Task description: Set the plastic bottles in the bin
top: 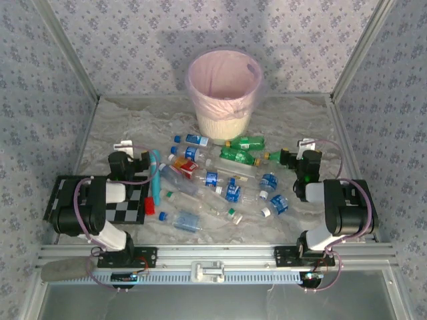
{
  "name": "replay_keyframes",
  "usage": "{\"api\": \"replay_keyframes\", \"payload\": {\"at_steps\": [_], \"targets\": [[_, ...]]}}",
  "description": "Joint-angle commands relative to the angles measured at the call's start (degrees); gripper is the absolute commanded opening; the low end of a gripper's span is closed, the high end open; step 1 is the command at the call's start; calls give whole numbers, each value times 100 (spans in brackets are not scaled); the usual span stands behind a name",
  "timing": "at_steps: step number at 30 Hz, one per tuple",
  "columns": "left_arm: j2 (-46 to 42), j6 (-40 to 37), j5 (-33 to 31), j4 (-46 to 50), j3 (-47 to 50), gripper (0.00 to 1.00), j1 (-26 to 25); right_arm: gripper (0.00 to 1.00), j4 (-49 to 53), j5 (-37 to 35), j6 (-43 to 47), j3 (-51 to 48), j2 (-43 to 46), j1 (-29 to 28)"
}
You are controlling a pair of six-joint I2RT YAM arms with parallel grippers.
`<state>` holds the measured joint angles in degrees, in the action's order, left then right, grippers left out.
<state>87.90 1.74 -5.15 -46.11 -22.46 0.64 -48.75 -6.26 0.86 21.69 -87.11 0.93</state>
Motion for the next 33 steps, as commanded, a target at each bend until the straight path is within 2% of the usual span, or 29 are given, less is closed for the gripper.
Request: {"api": "replay_keyframes", "payload": {"at_steps": [1,33], "targets": [[2,5,49,-47,-119,100,-15,100,112,-61,10,32,-16,-14],[4,20,102,-46,-118,100,6,100,97,-26,1,16,-9,0]]}}
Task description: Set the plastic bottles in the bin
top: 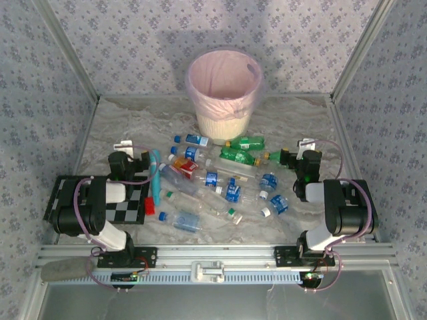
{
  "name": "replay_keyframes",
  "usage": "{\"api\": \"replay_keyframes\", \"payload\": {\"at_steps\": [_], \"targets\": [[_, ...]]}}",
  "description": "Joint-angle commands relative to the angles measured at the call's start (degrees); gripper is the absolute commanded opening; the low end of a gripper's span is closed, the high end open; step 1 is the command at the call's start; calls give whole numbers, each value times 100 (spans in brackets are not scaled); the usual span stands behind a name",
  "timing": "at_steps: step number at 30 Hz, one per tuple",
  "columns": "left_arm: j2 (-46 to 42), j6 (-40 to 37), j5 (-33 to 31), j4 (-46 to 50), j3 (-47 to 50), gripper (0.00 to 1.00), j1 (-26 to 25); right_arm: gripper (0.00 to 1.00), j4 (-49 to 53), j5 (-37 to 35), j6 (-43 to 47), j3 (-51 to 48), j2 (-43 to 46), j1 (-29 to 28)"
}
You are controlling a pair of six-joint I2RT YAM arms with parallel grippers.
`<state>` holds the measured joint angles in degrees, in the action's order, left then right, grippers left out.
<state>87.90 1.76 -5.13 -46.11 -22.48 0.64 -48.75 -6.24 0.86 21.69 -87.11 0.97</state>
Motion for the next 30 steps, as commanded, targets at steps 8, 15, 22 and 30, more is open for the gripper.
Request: {"api": "replay_keyframes", "payload": {"at_steps": [8,15,22,30], "targets": [[-880,-160,-162,1376,-580,100,-196,100,1689,-515,30,498,1095,-180],[-1696,873,-384,3356,-1494,100,-217,100,4462,-792,-1636,1593,1937,-237],[-2137,2709,15,4515,-1808,100,-641,100,7878,-167,-3181,2843,1961,-316],[-2269,3546,44,4725,-1780,100,-1678,100,10094,98,-4604,3167,2193,-681]]}}
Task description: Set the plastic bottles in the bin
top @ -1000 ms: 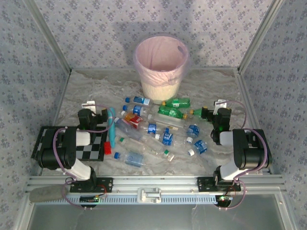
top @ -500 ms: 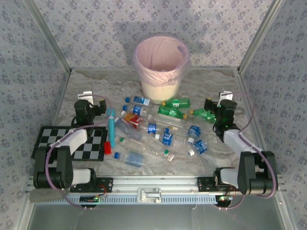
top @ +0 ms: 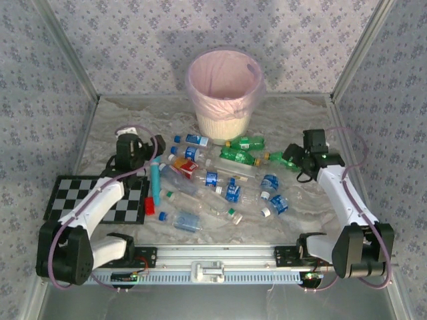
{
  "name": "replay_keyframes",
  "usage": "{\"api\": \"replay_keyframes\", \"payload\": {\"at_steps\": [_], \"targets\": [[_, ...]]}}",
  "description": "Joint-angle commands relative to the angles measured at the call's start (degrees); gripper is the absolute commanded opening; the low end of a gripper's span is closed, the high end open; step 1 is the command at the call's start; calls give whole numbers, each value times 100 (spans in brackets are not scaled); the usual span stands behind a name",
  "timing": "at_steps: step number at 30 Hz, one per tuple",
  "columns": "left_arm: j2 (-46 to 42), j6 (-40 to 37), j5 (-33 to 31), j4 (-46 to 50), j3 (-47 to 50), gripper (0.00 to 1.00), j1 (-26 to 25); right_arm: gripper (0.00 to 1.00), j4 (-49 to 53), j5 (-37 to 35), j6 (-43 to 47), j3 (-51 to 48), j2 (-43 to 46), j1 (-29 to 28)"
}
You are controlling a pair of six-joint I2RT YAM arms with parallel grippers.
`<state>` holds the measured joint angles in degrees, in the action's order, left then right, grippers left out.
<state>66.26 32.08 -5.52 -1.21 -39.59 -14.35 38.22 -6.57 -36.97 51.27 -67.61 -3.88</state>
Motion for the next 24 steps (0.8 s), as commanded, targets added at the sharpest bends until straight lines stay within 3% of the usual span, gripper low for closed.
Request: {"api": "replay_keyframes", "payload": {"at_steps": [1,7,14,24], "targets": [[-74,530,87,218,-105,100,-274,100,1603,56,-994,195,346,-289],[164,633,-215,174,-339,100,-499,100,1959,125,-1909,-338,988,-776],[210,1235,-1395,535,-522,100,-434,100,1347,154,-2965,-1002,1184,-1249],[-21,1414,-1272,788,-382,100,-82,97,300,147,-3564,-1880,937,-1289]]}}
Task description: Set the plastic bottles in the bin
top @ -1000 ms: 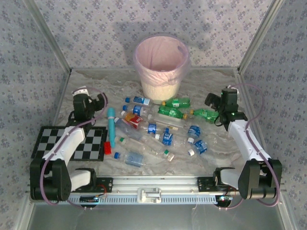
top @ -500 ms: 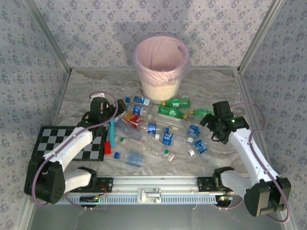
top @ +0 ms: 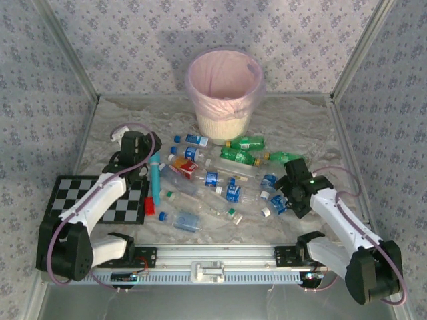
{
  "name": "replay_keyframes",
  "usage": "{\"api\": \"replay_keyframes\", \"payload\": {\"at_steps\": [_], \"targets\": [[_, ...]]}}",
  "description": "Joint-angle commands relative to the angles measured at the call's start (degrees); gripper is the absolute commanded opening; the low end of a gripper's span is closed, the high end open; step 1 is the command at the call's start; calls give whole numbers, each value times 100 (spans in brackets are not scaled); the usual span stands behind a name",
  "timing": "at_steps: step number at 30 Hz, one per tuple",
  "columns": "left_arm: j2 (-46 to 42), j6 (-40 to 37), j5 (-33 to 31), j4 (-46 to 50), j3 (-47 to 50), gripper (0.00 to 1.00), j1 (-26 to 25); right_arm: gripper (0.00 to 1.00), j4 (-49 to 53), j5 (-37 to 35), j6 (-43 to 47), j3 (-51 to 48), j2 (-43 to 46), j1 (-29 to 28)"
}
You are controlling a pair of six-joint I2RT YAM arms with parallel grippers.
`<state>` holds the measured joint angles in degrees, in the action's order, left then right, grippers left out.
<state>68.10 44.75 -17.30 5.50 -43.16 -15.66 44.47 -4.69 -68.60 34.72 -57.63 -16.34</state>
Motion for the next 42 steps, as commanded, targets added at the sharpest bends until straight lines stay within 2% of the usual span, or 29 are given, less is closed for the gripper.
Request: {"api": "replay_keyframes", "payload": {"at_steps": [1,9,14,19,24,29,33,38,42], "targets": [[-241,156,-94,86,18,100,59,97,-415,-43,-454,-311,-86,-41],[-295,174,-88,61,40,100,116,86,-863,-80,-524,-645,-275,-43],[-236,233,-37,48,20,100,116,71,-983,-18,-505,-782,-286,-45],[-220,247,-35,56,27,100,118,57,-958,-68,-432,-754,-182,-46],[-235,217,-40,64,23,100,182,54,-388,-166,-196,-394,69,-22],[-251,227,151,58,9,100,567,50,-55,-283,582,331,387,115],[-281,260,344,48,7,100,861,47,-41,-389,1287,1191,225,254],[-311,257,636,33,13,100,995,46,-124,-233,2444,2846,-719,324],[-316,207,1101,-30,43,100,997,46,-262,86,3124,4393,-1574,329]]}}
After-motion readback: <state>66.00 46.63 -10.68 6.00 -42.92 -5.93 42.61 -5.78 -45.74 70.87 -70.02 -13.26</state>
